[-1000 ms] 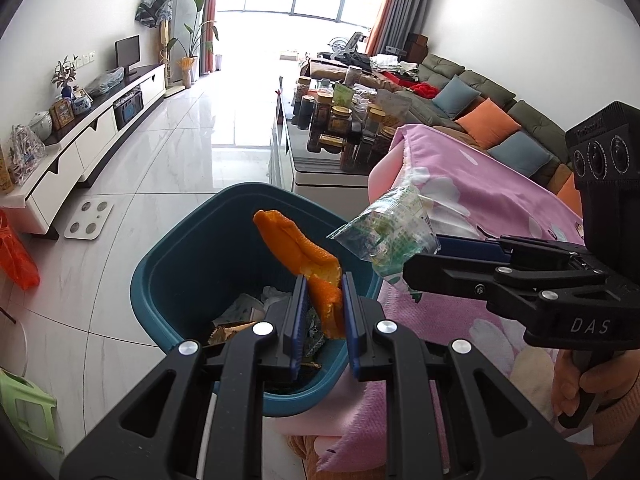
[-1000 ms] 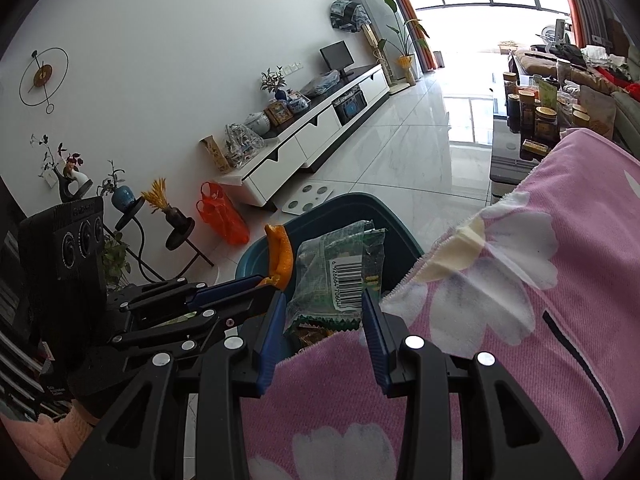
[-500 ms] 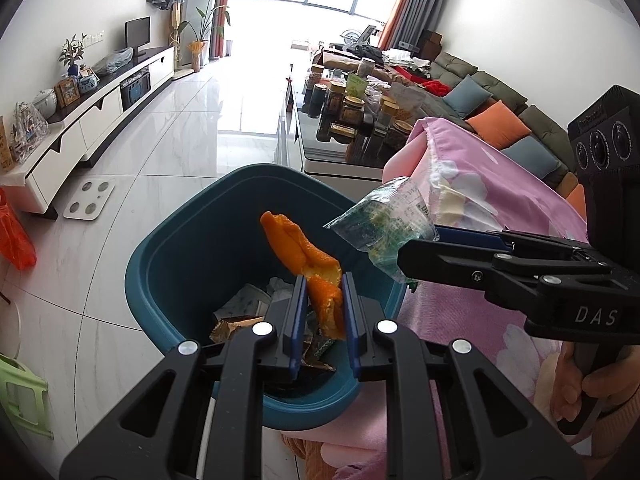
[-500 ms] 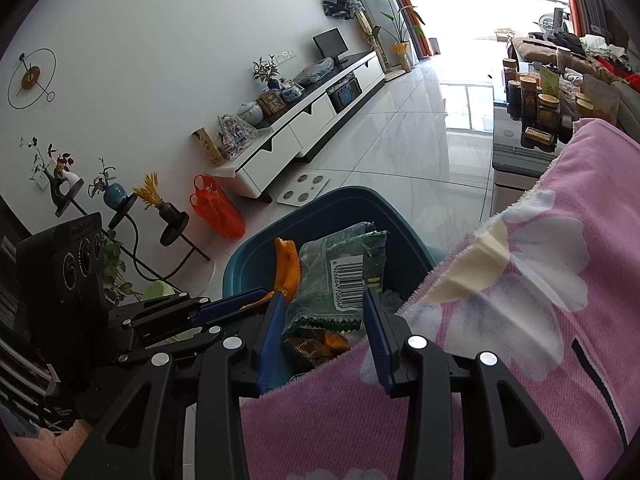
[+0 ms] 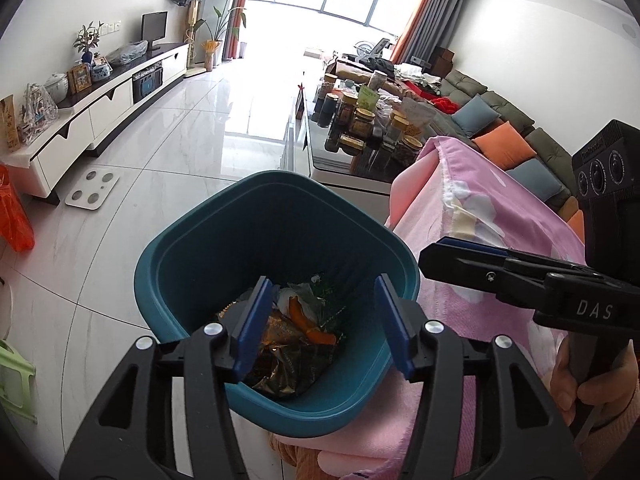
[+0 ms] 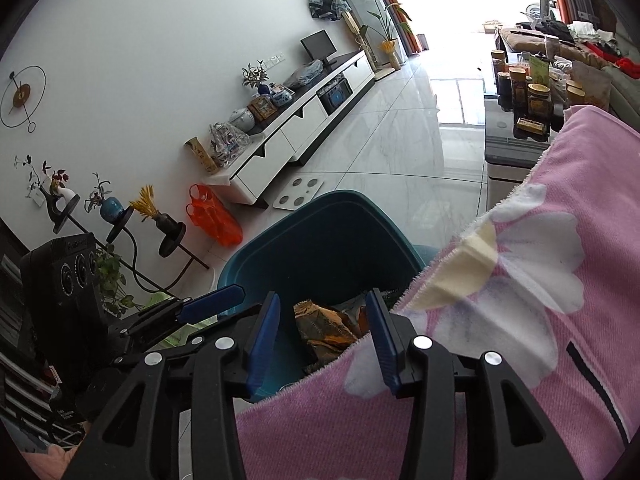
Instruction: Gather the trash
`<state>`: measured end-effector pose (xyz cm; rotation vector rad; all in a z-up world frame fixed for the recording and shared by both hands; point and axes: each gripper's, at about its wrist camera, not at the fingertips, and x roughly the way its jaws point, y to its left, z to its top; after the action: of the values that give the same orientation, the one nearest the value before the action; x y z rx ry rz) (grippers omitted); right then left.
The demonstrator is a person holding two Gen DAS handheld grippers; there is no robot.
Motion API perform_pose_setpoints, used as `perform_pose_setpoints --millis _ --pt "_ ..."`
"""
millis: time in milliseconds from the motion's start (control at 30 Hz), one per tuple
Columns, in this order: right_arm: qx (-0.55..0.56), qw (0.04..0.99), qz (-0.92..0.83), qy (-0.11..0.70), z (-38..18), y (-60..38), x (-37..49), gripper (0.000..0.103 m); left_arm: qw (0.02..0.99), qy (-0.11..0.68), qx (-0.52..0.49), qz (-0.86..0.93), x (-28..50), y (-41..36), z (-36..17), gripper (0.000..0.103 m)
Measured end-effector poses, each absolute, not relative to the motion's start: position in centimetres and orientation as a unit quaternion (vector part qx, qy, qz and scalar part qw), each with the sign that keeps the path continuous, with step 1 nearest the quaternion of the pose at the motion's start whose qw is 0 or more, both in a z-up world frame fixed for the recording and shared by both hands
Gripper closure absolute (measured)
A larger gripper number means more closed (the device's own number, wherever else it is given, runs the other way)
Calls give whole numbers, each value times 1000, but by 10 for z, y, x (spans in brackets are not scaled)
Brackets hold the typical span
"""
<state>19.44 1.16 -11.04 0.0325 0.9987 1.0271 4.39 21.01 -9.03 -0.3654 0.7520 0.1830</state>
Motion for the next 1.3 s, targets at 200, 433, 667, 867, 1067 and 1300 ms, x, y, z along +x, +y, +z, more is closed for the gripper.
perform_pose_setpoints --millis 200,433,667,867,1067,1300 --pt "35 761 469 447 -106 -11 189 51 922 338 -161 96 31 202 -75 26" --pt "37 795 458 397 -85 -55 169 34 941 292 -140 98 5 178 -53 6" --pt "22 861 404 308 -63 -116 134 11 959 247 -106 96 -15 130 -30 6" --pt "18 916 313 251 -56 -177 105 7 972 207 -73 80 -18 78 -18 6" --pt "27 952 218 213 -52 -234 88 7 982 173 -46 61 -15 37 -6 6" --pt "44 970 152 185 -53 -275 70 7 988 147 -17 47 -12 -1 -2 6"
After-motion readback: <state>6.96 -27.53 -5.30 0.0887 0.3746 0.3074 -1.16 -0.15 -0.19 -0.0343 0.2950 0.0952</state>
